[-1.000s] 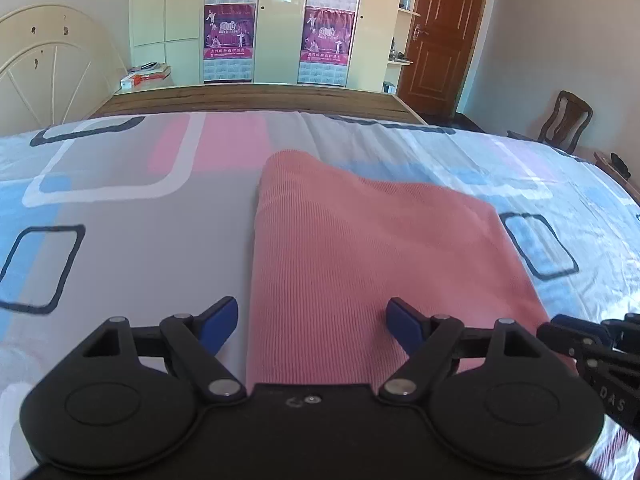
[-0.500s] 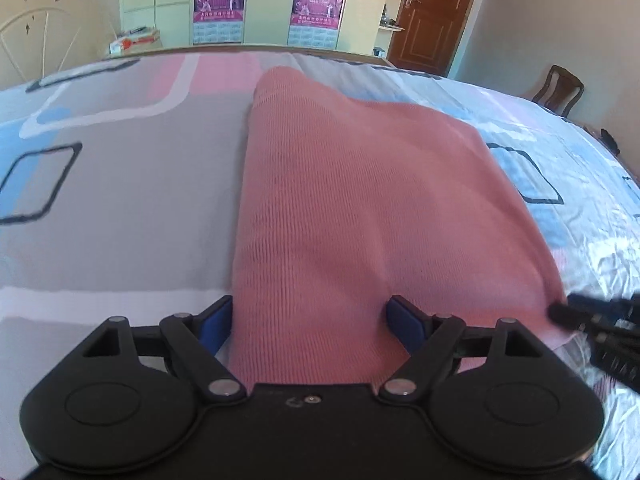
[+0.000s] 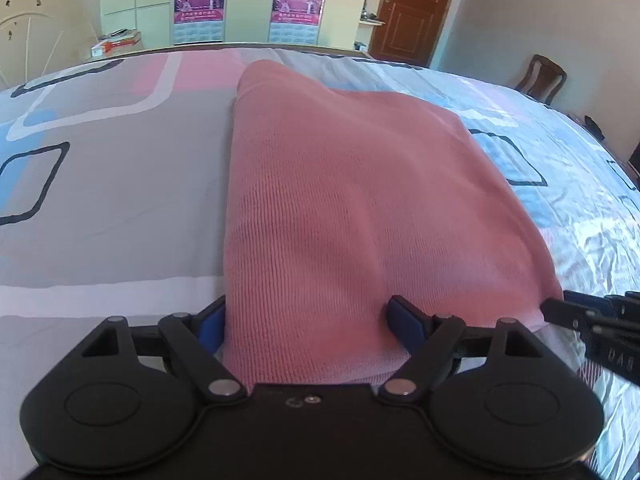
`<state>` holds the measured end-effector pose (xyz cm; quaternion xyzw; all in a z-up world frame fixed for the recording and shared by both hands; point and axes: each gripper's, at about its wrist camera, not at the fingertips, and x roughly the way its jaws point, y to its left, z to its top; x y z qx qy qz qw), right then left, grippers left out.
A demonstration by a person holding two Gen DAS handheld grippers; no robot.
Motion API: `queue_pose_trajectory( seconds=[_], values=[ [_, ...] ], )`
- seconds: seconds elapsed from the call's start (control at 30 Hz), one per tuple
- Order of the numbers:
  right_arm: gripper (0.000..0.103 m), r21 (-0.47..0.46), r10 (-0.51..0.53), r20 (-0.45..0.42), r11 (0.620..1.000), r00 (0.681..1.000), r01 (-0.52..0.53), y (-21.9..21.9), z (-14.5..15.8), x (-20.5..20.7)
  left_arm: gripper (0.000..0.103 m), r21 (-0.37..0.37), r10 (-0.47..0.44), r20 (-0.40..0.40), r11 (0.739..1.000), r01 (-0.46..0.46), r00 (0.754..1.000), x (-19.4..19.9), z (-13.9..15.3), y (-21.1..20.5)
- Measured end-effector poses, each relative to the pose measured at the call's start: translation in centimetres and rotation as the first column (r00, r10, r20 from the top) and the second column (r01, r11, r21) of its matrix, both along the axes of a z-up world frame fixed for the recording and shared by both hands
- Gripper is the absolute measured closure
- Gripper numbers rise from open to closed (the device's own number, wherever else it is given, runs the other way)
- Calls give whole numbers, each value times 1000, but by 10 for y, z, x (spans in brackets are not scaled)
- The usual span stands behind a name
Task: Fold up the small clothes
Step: 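Move the open left gripper along the folded strip to flatten it, then move both open grippers to the end of the pink strip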
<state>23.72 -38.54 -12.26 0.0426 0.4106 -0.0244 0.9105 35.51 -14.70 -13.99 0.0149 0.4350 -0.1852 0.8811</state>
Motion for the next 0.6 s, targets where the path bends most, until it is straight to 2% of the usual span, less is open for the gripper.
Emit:
queue_pose_trajectory(
  seconds=[0.07,0.1,0.2,0.3,0.43,0.47,0.5,0.57,0.6],
  values=[
    [92,49,-48,-2,998,999,48,-8,1,0,21,-5,-8,-8,1000,8,1000,1,1,1],
    [93,69,-72,3,995,997,72,-12,4,-2,21,-8,-13,-14,1000,12,1000,1,1,2],
    [93,97,-124,-29,987,992,126,-21,-1,-1,20,-8,-30,-6,1000,30,1000,-1,0,3],
    [93,60,-131,-30,989,991,133,-13,1,-1,20,-10,-39,-9,999,39,999,1,0,3],
    [90,97,-148,-61,983,987,153,-13,3,-6,15,-27,-51,-31,998,50,998,4,1,8],
    [80,103,-153,-68,982,986,160,-13,5,-7,14,-28,-52,-35,998,51,998,5,2,10],
    [64,100,-163,-64,981,985,169,-12,8,-9,14,-31,-54,-40,998,53,998,5,3,11],
    [46,76,-186,-23,979,982,187,-5,17,-12,14,-37,-56,-48,998,55,997,7,4,14],
    [45,72,-190,0,979,982,189,-2,22,-14,14,-43,-56,-51,998,54,997,8,6,15]
  ],
)
